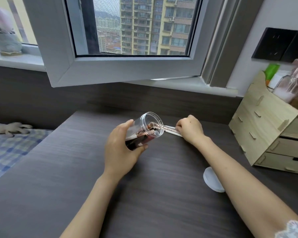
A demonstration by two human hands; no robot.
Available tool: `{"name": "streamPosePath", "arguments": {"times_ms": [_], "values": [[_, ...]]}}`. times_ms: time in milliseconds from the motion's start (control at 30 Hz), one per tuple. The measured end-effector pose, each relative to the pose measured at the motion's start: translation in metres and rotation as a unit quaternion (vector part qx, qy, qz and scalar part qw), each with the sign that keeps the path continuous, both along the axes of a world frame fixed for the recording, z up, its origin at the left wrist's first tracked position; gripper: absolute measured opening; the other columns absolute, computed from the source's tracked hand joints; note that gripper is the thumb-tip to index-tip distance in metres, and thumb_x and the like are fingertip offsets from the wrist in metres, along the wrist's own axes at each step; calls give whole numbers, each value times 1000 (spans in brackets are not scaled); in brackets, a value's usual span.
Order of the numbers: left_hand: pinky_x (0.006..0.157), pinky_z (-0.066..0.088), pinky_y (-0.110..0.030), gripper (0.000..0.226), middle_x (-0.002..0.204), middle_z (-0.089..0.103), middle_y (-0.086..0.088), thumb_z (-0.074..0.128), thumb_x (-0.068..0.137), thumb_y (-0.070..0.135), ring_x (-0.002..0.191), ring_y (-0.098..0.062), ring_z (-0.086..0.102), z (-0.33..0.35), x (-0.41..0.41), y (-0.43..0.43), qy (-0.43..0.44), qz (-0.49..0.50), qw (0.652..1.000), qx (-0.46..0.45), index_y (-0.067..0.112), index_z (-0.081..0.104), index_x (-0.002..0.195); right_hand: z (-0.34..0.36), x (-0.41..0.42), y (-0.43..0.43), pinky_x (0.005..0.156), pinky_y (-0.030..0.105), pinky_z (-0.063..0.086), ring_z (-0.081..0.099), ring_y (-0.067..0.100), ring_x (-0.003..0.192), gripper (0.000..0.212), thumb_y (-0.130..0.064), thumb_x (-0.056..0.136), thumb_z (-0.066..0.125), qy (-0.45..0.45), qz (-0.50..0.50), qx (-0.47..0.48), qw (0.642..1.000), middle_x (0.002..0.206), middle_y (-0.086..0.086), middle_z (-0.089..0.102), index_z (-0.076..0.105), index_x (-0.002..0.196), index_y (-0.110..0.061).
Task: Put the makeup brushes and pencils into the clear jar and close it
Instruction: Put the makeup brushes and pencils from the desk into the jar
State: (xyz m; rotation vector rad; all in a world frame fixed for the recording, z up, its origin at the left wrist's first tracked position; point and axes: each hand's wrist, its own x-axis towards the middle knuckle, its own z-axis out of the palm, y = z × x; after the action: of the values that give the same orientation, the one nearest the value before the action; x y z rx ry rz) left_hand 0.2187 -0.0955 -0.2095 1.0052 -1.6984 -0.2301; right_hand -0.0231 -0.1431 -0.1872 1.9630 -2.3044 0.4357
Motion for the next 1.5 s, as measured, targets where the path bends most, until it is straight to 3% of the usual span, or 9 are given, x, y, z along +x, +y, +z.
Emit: {"name": "streamPosePath", "arguments": {"times_ms": [200,367,500,633,733,1000,1167,1367,1500], "values": [[88,23,2,77,111,52,10,90,52,20,104,-5,47,-1,0,-1,-4,7,1000,1,11,54,120,3,3,-11,70,33,41,53,30,103,22,-13,90,50,158,49,83,983,84,12,63,71,96,-8],[89,30,-11,79,112,52,10,90,51,20,105,-11,48,-3,-1,-2,-14,5,1000,-6,11,54,121,7,-1,-8,73,36,44,55,34,105,23,-15,93,47,169,43,53,983,110,13,63,63,106,-7],[89,28,-7,79,111,52,10,90,51,19,105,-10,48,-3,-2,-2,-8,2,1000,-3,11,53,121,34,2,23,71,40,49,63,32,85,15,-20,90,54,-115,9,-157,981,94,11,64,59,94,-7],[88,31,-13,79,112,57,5,90,51,21,105,-11,49,-4,-4,0,-14,-2,1000,-9,13,53,121,68,25,77,52,29,54,63,7,56,17,-3,88,55,-480,105,-326,808,72,4,59,49,80,-17],[88,35,-18,79,112,55,9,90,51,20,106,-11,49,-5,-7,3,-25,-6,999,-25,15,53,120,77,52,105,56,26,56,65,12,60,22,5,84,56,-565,161,-342,733,78,12,60,47,84,-16],[91,25,-4,78,115,52,7,84,54,29,107,-11,48,-3,-6,11,-35,-55,997,-35,18,47,122,40,92,116,74,27,50,61,12,82,10,-24,76,66,-330,155,-288,885,81,-8,66,64,79,-14],[92,25,-3,80,115,51,8,86,53,27,107,-12,48,-3,-5,12,-32,-59,997,-32,18,47,123,33,82,115,85,35,43,54,19,91,26,-38,82,55,-189,170,-311,916,92,-3,64,74,82,-20],[89,26,-2,80,114,57,3,90,51,19,105,-8,48,-5,-3,10,-17,-38,999,-9,14,52,121,31,45,102,83,16,40,57,11,93,39,-40,92,37,-430,140,-286,845,91,-5,65,69,91,-18],[88,26,-1,78,114,52,10,89,53,19,104,3,41,-3,-1,7,27,-17,999,18,13,53,122,7,16,53,76,35,42,60,35,87,29,-21,92,50,-184,15,-184,966,86,13,72,73,80,-6]]}}
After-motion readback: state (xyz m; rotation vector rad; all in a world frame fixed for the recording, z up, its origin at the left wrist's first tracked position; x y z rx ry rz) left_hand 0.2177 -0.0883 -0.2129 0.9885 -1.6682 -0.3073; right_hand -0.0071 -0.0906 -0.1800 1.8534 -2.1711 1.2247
